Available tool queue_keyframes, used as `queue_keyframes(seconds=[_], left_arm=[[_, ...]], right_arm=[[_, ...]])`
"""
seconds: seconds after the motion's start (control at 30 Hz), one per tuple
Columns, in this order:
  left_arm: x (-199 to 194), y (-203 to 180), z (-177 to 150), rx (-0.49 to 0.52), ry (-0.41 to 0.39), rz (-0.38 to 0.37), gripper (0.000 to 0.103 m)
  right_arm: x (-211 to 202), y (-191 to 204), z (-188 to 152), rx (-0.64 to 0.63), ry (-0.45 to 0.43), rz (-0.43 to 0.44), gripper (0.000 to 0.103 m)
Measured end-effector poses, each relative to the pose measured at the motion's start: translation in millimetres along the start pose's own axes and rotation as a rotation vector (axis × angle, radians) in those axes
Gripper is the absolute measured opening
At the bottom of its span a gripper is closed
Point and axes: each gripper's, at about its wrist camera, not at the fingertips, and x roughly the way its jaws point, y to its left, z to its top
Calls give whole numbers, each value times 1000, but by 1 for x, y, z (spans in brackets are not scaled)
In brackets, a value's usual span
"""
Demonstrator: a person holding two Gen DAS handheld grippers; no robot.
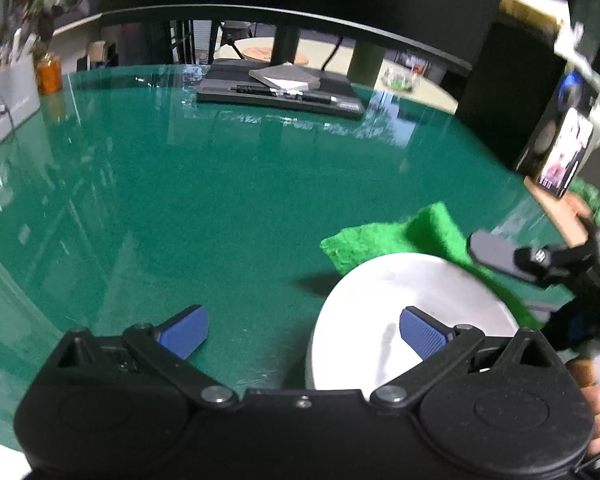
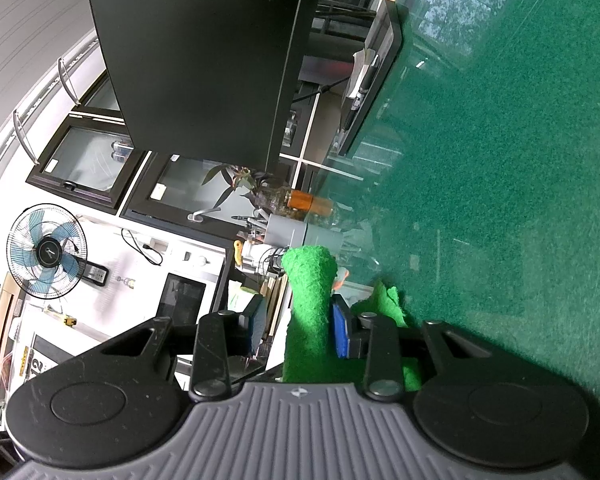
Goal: Clean bowl
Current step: 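Press the cloth against the bowl's outer side with the right tool, then close the left tool on the bowl rim again, then wipe the cloth over the bowl rim with the right tool while the left tool holds it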
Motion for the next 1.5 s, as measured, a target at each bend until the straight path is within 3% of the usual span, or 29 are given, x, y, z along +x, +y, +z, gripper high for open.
queue_keyframes(seconds=[0.13,0.5,0.57,0.63,0.7,0.77,1.5], left_arm=[[-7,6,-2,-60,5,7,103],[-25,-1,-19,-49,49,-22,100],[-26,-4,-20,-32,46,-6,85],[-27,-7,-19,-11,39,16,45],[-25,-9,-18,3,34,29,31],[-22,-8,-15,-9,36,-3,21],[-26,-16,-20,-2,34,18,17]], right_arm=[[0,0,0,-1,1,-3,34],[-4,2,0,8,-27,-54,27],[-7,1,0,20,-41,-65,25],[-8,0,0,28,-48,-67,25],[-9,-1,0,35,-52,-61,25],[-9,-2,0,31,-53,-61,25],[-12,6,-3,75,-54,-92,24]])
